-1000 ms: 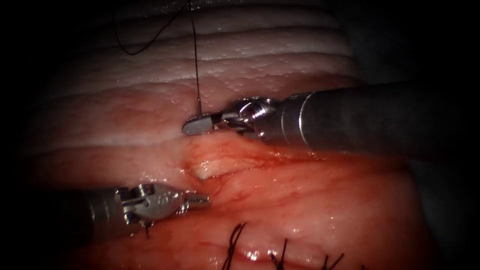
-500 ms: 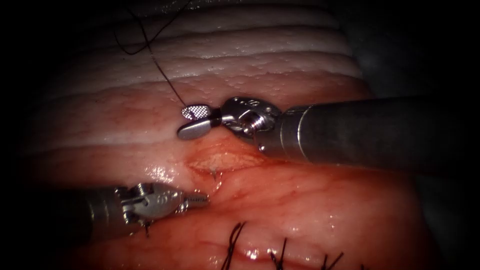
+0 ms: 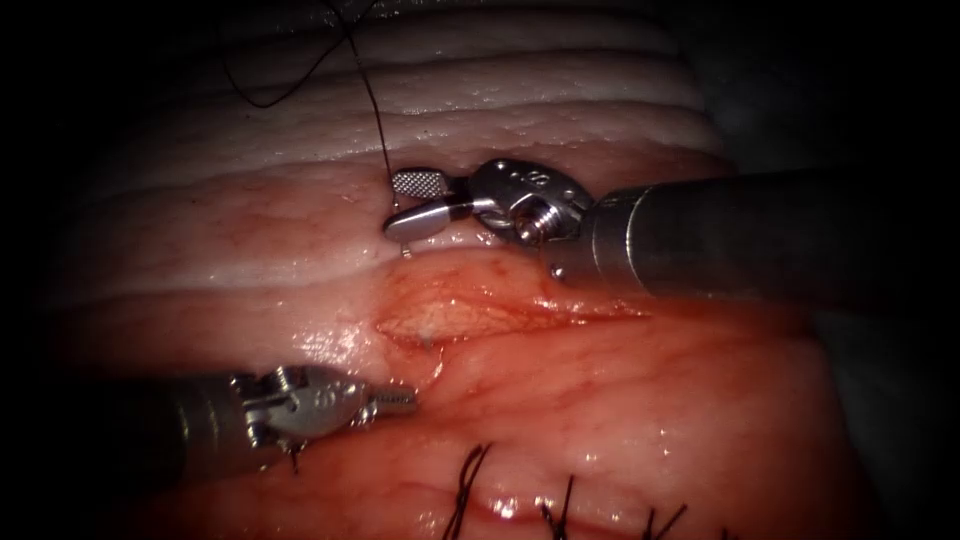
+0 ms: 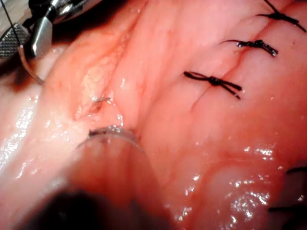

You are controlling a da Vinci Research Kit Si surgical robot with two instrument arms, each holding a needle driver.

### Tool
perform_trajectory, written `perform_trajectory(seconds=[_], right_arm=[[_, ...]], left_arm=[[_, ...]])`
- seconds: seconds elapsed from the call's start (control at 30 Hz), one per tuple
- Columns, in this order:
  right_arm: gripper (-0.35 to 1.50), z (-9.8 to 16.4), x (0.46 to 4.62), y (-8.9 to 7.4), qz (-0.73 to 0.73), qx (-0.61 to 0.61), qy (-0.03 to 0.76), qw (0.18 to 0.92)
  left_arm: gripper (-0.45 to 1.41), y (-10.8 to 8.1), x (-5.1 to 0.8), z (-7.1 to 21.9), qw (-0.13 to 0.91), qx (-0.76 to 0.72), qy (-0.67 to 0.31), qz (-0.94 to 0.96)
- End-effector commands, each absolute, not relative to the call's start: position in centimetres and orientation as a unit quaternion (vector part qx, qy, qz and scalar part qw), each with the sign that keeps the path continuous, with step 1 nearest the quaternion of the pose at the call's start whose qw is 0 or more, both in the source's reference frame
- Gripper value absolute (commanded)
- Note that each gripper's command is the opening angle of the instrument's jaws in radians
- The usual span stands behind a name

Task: Wound Closure
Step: Pass needle through skin above incision with right grasper, then pull needle the rest of the way through skin with the left jaws

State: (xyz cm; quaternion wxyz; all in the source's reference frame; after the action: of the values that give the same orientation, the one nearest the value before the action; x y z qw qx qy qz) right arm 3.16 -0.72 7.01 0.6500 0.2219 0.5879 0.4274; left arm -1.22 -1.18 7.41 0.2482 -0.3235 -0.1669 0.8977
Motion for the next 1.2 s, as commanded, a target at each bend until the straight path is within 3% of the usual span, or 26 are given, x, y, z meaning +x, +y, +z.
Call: perform_trajectory(seconds=[0.03, 0.1, 0.17, 0.2, 0.27, 0.4, 0.57, 0.8, 1.13, 1.17, 1.2], right_arm=[[1.06, 7.04, 3.26, -0.71, 0.426, 0.223, 0.589, 0.649], [0.98, 7.04, 3.30, -0.71, 0.424, 0.226, 0.591, 0.648], [0.64, 7.06, 3.32, -0.72, 0.423, 0.225, 0.591, 0.649], [0.41, 7.06, 3.33, -0.72, 0.423, 0.224, 0.593, 0.648], [-0.35, 7.08, 3.33, -0.75, 0.420, 0.226, 0.585, 0.656], [-0.35, 7.11, 3.33, -0.80, 0.421, 0.240, 0.562, 0.670], [-0.35, 7.13, 3.29, -0.97, 0.468, 0.319, 0.472, 0.676], [-0.35, 6.92, 3.27, -1.15, 0.534, 0.384, 0.393, 0.642], [-0.35, 6.79, 3.32, -1.25, 0.521, 0.418, 0.390, 0.634], [-0.33, 6.81, 3.28, -1.18, 0.513, 0.409, 0.416, 0.630], [0.02, 6.83, 3.25, -1.15, 0.507, 0.400, 0.427, 0.634]], left_arm=[[-0.21, -1.18, -1.28, 7.47, 0.248, -0.324, -0.167, 0.898], [-0.23, -1.18, -1.28, 7.47, 0.248, -0.324, -0.167, 0.898], [-0.23, -1.18, -1.28, 7.47, 0.248, -0.324, -0.167, 0.898], [-0.23, -1.18, -1.28, 7.47, 0.248, -0.324, -0.167, 0.898], [-0.23, -1.18, -1.28, 7.47, 0.248, -0.324, -0.167, 0.898], [-0.23, -1.18, -1.28, 7.46, 0.248, -0.324, -0.167, 0.898], [-0.23, -1.18, -1.27, 7.46, 0.248, -0.324, -0.167, 0.898], [-0.23, -1.17, -1.27, 7.46, 0.247, -0.324, -0.168, 0.898], [-0.23, -1.14, -1.26, 7.44, 0.247, -0.325, -0.171, 0.897], [-0.20, -1.13, -1.26, 7.41, 0.247, -0.329, -0.168, 0.896], [-0.18, -1.12, -1.26, 7.40, 0.244, -0.332, -0.164, 0.896]])
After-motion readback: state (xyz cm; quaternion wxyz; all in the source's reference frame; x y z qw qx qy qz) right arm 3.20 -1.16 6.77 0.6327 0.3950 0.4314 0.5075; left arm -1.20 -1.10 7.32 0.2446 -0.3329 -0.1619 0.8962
